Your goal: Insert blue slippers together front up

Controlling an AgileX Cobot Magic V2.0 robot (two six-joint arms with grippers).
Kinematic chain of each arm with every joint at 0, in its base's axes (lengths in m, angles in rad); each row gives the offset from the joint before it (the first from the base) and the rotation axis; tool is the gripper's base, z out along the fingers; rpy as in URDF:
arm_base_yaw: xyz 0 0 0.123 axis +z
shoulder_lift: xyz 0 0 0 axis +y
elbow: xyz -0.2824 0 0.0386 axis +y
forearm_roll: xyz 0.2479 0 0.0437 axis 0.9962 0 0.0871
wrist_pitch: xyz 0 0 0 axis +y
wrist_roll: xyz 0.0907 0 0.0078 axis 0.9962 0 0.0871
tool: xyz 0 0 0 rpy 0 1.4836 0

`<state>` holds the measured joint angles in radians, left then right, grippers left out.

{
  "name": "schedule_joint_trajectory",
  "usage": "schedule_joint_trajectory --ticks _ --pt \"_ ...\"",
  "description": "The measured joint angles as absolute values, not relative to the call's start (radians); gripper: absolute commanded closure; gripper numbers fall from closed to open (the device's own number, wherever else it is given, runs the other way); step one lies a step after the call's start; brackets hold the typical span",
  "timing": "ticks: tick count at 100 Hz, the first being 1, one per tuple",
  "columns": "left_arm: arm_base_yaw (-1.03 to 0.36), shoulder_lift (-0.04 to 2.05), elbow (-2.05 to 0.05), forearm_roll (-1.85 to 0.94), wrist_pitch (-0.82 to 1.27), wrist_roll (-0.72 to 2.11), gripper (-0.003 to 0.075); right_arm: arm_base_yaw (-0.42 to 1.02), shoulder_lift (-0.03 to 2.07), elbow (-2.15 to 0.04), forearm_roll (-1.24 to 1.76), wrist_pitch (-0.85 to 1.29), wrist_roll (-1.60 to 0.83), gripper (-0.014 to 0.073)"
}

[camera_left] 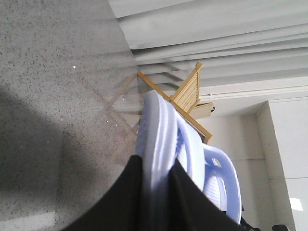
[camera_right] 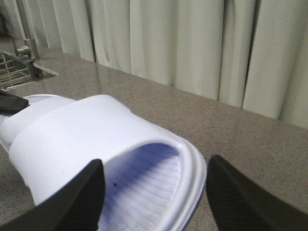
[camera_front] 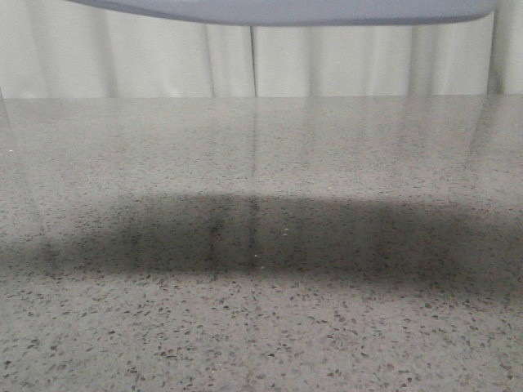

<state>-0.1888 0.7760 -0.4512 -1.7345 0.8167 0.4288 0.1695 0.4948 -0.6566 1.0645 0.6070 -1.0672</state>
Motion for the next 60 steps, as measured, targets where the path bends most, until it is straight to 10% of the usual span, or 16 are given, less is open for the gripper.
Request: schedule_joint_trajectory --ticks 60 --pt "-0.189 0.82 -0.451 -1.734 0.803 0.438 0.0688 0.171 0.462 -0.657 1.042 0.434 -1.072 0.0188"
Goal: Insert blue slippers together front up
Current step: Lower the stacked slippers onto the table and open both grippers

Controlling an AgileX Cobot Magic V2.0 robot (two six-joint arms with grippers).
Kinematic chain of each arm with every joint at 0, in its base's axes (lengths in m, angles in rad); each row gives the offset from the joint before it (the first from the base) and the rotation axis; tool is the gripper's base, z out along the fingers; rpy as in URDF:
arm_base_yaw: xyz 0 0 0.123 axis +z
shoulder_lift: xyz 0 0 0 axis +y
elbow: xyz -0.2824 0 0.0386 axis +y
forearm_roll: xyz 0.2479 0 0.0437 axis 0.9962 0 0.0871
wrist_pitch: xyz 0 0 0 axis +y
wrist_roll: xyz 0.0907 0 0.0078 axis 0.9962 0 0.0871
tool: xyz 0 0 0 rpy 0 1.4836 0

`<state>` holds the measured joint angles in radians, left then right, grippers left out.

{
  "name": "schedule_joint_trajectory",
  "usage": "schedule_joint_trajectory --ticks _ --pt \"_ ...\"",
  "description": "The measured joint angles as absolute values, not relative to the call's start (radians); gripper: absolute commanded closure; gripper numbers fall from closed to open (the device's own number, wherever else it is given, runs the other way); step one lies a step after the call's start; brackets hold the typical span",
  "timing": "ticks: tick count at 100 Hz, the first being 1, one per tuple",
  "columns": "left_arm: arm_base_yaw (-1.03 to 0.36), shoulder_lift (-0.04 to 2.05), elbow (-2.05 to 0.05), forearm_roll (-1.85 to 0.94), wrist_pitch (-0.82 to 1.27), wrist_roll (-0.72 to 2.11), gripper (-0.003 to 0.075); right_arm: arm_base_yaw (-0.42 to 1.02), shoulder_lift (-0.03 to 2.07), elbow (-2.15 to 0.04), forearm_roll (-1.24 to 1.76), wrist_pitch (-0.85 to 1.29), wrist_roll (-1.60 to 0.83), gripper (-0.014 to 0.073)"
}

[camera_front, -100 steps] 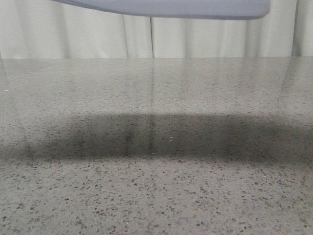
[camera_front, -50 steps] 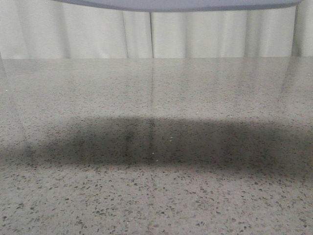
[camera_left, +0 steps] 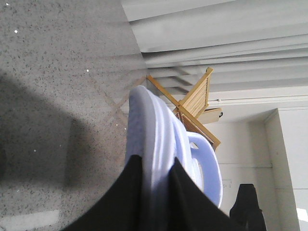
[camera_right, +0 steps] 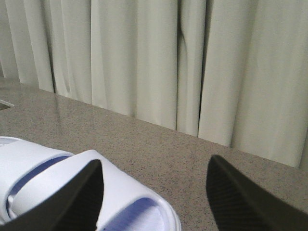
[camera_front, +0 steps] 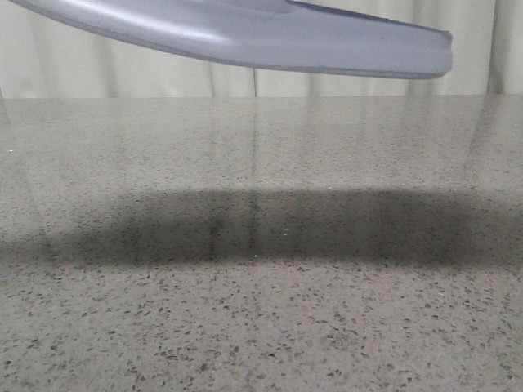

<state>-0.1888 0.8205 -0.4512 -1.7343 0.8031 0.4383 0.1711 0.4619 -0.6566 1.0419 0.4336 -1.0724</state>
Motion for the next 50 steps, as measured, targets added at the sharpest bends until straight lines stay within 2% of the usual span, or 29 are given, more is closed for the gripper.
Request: schedule_joint_trajectory --ticks 50 --pt "-0.189 1.024 -0.451 -1.755 0.785 0.571 0.0688 0.171 0.462 -0.657 1.042 0.43 -1.074 0.0188"
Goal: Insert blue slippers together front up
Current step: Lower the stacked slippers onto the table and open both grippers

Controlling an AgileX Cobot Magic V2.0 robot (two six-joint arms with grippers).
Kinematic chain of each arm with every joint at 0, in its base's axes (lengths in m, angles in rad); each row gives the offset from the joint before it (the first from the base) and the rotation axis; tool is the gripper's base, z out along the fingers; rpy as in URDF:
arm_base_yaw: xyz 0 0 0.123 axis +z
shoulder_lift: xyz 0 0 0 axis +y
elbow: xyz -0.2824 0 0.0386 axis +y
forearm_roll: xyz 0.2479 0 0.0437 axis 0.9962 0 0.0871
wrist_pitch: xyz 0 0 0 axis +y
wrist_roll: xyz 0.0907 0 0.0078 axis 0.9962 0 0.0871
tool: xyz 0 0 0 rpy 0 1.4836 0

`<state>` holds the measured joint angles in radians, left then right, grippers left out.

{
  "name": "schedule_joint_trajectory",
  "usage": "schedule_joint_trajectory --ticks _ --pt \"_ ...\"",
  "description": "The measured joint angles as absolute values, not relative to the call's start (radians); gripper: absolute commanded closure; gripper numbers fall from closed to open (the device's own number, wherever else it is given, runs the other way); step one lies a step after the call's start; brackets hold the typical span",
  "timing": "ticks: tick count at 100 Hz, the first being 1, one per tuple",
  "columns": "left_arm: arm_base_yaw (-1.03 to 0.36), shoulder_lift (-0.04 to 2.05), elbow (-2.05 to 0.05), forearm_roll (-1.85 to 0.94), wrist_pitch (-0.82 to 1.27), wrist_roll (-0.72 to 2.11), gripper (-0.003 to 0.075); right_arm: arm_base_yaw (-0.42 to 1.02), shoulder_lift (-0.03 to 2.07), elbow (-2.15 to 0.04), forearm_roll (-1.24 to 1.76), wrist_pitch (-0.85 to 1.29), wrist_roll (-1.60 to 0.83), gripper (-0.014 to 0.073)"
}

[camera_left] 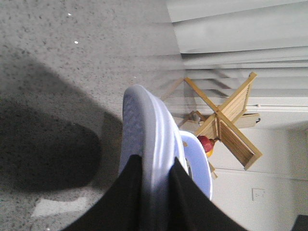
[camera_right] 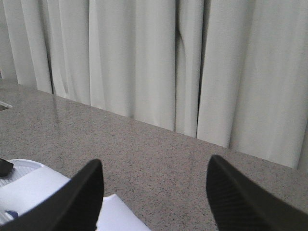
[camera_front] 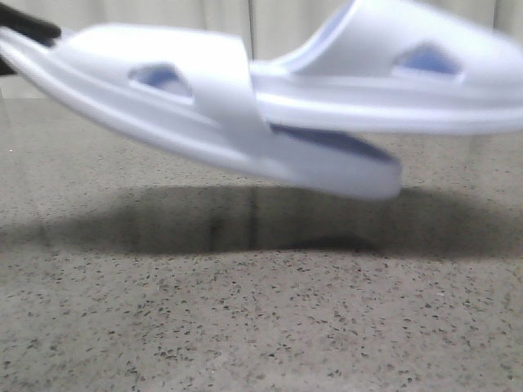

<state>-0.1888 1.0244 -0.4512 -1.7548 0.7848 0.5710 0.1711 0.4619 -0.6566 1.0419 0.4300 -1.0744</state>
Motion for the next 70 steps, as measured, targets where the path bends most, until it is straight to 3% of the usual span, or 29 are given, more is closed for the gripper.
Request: schedule_joint_trajectory --ticks 53,70 --pt "-0.189 1.24 -0.455 -1.779 0.774 0.676 0.0679 0.171 0.462 -0.657 1.042 0.45 -1.074 0.0188" --pt "-0.189 1.268 -0.46 -1.779 0.847 0.72 0.055 0.171 0.462 -0.657 1.042 0.476 -1.074 0.0188"
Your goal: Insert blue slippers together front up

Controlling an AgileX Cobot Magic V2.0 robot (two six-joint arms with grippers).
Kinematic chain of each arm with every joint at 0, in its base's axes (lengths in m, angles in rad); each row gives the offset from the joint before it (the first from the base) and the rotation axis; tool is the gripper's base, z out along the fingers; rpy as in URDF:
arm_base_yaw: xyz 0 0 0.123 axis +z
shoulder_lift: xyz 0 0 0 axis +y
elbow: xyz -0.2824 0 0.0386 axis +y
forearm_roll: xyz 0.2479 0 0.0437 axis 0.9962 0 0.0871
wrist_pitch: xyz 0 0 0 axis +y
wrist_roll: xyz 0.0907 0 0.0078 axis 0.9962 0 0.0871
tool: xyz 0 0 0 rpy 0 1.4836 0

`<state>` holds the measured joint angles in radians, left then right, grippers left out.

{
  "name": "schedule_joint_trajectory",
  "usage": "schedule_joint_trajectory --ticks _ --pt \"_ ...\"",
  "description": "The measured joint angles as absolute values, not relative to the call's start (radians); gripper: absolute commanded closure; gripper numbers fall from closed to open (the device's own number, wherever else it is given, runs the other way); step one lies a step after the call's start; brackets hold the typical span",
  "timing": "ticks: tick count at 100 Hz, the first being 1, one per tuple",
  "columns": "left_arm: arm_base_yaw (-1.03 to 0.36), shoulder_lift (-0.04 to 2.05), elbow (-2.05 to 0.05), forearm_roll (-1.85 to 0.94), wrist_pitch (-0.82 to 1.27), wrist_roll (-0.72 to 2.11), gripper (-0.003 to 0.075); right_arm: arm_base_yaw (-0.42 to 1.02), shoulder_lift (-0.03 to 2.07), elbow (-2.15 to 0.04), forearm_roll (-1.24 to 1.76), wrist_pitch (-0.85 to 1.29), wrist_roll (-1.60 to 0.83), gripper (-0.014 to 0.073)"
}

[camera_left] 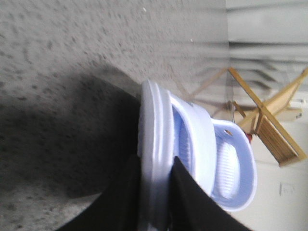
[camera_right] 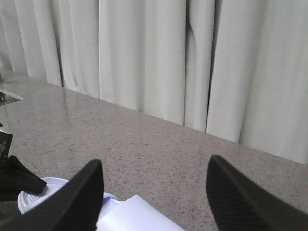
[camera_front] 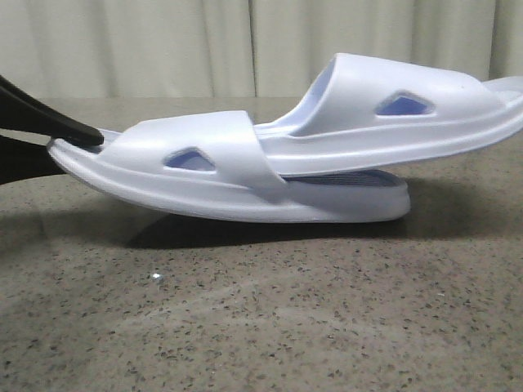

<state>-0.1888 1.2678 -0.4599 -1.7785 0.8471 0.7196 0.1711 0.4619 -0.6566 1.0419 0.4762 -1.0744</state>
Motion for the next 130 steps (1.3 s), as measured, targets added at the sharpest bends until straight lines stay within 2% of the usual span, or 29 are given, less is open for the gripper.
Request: schedule_joint_trajectory --ticks 19,28,52,72,103,130 --pt "-0.189 1.272 -0.462 -1.779 0.86 0.763 0.0341 0.171 0.462 -0.657 1.042 0.486 -1.074 0.0188" --pt "-0.189 1.272 -0.462 -1.779 0.829 0.803 0.0289 0.171 0.462 -0.657 1.044 0.488 -1.076 0.0188" --pt "-0.189 1.272 -0.464 -1.786 0.654 0.947 0.0284 0.171 0.462 -0.657 1.044 0.482 -1.076 0.0188" --pt "-0.189 1.2 -0.463 -1.792 0.492 1.084 0.0284 0.171 0.462 -0.657 1.034 0.397 -1.076 0.0188" --pt "-0.189 0.815 -0.463 -1.791 0.299 1.306 0.0285 0.171 0.46 -0.564 1.017 0.216 -1.076 0.0189" --pt "-0.189 0.446 -0.428 -1.611 0.182 1.328 0.0286 0.171 0.449 -0.467 1.017 0.178 -1.076 0.0189"
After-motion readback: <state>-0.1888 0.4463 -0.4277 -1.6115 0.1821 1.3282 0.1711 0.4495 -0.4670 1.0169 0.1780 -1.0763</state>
